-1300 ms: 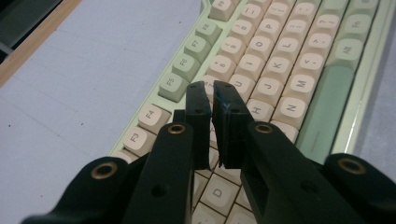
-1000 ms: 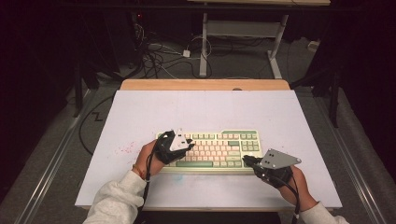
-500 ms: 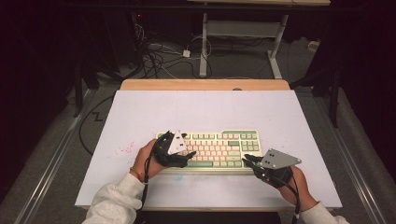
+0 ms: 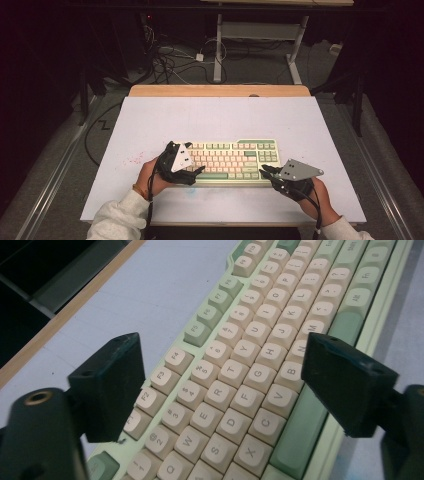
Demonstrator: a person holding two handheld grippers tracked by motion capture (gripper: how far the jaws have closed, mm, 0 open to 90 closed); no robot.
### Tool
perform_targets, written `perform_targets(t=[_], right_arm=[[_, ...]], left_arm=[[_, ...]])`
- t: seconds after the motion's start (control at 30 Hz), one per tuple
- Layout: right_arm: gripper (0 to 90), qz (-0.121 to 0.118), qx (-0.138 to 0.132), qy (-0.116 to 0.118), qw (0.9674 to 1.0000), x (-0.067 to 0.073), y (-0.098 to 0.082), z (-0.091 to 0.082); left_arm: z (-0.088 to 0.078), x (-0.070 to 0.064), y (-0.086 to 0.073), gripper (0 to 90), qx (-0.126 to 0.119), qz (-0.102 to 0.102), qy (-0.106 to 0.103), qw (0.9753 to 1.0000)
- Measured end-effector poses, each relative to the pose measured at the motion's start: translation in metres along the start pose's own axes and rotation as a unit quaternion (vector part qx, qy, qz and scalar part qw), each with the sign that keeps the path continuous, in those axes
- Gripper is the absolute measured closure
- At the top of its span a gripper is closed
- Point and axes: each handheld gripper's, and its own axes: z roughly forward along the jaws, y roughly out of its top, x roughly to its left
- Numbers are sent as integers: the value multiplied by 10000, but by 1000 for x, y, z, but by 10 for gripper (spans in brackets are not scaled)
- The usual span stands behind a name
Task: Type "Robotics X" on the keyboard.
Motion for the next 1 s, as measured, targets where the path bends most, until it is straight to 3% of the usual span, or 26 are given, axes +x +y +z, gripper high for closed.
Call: perform_targets(t=[0.2,0.5,0.67,0.9,1.0], right_arm=[[900,-23,-15,62,10000,2,2,1],[900,-83,-22,83,9999,1,8,7],[900,-73,-32,97,9999,-1,12,14],[900,-82,47,98,9999,-3,19,32],[900,-116,72,100,9999,-4,22,41]], left_arm=[[-15,-3,-13,154,-15,-46,138,9999],[-38,-6,-37,154,-67,-210,239,9995],[-49,-8,-54,154,-126,-418,319,9985],[-56,-10,-69,163,-2,-531,430,9977],[-58,-10,-72,163,34,-590,375,9975]])
